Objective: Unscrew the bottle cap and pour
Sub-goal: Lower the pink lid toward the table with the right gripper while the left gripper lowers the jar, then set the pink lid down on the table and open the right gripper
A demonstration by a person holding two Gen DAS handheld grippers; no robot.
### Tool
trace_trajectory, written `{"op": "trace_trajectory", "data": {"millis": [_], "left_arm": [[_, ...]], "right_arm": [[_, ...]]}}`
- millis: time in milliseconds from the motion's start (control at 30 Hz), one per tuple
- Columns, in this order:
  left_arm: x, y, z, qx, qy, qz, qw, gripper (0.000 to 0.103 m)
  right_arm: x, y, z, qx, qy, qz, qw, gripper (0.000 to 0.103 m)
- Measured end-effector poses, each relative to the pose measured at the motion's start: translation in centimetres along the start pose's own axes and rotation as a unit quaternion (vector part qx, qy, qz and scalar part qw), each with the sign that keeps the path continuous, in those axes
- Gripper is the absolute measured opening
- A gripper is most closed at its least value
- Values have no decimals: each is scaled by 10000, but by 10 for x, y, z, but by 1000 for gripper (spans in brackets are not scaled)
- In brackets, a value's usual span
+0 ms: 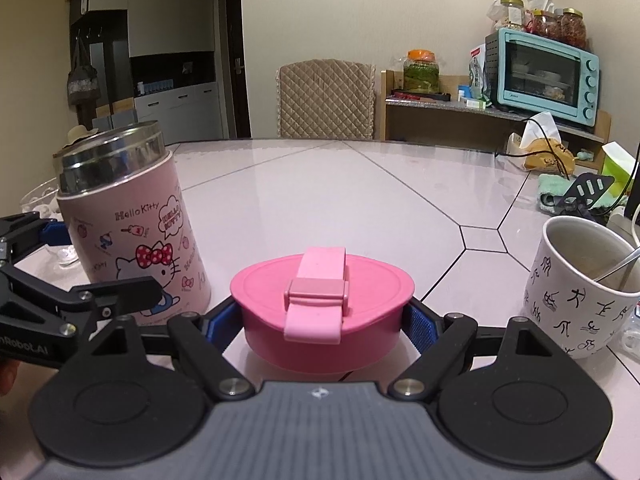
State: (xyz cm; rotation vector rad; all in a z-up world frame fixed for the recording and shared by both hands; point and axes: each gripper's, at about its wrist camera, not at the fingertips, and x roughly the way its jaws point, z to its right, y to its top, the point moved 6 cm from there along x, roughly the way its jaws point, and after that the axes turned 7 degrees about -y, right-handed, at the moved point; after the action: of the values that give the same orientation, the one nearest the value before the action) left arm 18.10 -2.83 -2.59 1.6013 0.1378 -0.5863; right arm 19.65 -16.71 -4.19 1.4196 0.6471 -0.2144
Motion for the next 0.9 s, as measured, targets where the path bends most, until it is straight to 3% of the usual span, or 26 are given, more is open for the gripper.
{"op": "trace_trajectory", "data": {"millis": [900], "left_arm": [[2,-3,2,57,-36,-127,9999,103]], "right_arm": [[10,-6,5,-85,18,-277,9996,85]]}}
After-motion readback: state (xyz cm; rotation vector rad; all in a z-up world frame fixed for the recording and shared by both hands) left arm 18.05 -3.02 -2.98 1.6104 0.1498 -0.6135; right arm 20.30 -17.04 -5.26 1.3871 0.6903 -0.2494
